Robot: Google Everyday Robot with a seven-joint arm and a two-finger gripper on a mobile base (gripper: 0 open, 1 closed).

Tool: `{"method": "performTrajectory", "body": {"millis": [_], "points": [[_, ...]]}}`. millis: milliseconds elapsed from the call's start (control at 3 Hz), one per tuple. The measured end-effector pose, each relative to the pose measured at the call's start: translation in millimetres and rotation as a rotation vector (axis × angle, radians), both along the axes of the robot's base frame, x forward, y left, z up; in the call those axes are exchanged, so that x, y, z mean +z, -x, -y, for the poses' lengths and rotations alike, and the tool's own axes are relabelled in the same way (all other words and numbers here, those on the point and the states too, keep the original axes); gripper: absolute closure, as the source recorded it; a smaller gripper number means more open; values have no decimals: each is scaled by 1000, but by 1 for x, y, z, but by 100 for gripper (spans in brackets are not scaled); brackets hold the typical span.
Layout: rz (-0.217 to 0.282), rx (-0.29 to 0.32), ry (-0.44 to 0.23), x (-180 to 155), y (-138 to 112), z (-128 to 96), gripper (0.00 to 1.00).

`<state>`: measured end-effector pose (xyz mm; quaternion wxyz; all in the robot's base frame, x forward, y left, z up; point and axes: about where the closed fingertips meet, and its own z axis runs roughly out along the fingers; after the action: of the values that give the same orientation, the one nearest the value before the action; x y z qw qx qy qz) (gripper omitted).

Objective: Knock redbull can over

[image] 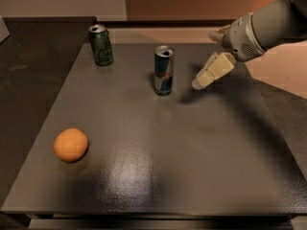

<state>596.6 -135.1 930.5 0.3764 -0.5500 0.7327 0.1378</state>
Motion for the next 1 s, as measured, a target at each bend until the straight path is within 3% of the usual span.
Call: {"method": "performTrajectory", "body": {"millis": [1000], "points": [[-52,117,-141,-18,-14,-65,0]]}}
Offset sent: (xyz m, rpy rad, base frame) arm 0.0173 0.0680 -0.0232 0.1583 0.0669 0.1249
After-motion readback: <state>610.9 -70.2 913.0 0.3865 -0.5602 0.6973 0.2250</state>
